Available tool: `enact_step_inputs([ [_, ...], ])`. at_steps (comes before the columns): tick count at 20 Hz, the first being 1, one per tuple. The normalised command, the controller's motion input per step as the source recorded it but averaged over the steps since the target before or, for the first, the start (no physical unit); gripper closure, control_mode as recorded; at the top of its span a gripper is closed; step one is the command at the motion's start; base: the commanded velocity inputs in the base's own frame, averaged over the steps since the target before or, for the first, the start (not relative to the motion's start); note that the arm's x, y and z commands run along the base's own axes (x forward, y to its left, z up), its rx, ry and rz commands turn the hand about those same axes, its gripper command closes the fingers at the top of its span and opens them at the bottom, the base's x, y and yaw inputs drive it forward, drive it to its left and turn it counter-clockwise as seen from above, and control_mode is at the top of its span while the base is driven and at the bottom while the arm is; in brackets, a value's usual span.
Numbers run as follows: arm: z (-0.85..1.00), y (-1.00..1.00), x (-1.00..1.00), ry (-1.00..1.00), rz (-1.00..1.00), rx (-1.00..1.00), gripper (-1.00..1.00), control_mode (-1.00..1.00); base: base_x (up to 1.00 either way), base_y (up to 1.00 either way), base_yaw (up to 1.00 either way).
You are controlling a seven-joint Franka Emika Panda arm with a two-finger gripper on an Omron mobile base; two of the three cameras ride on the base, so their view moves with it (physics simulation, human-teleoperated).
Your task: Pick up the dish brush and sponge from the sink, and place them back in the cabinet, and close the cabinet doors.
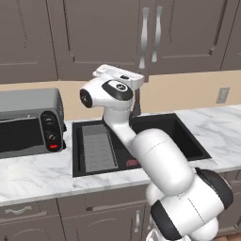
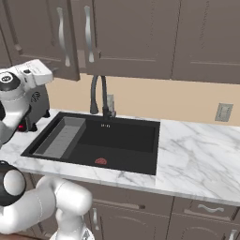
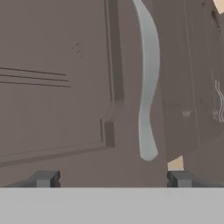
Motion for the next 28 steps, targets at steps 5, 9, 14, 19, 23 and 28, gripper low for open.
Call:
enact_step_inputs([
  [5, -0.06, -0.25, 0.43, 0.0, 0.12, 0.0, -1.0, -1.0, 0.0, 0.0, 0.0],
  [9, 0.0, -0.26, 0.34, 0.0, 0.12, 0.0, -1.0, -1.0, 0.0, 0.0, 0.0],
  [14, 0.0, -0.18, 0.3, 0.0, 0.1, 0.0, -1.0, -1.0, 0.0, 0.0, 0.0],
  [19, 0.0, -0.06, 0.29, 0.0, 0.06, 0.0, -1.0, -1.0, 0.0, 0.0, 0.0],
  [23, 0.0, 0.0, 0.36, 0.0, 0.04, 0.0, -1.0, -1.0, 0.0, 0.0, 0.0],
  [28, 0.0, 0.0, 0.26, 0.0, 0.04, 0.0, -1.0, -1.0, 0.0, 0.0, 0.0],
])
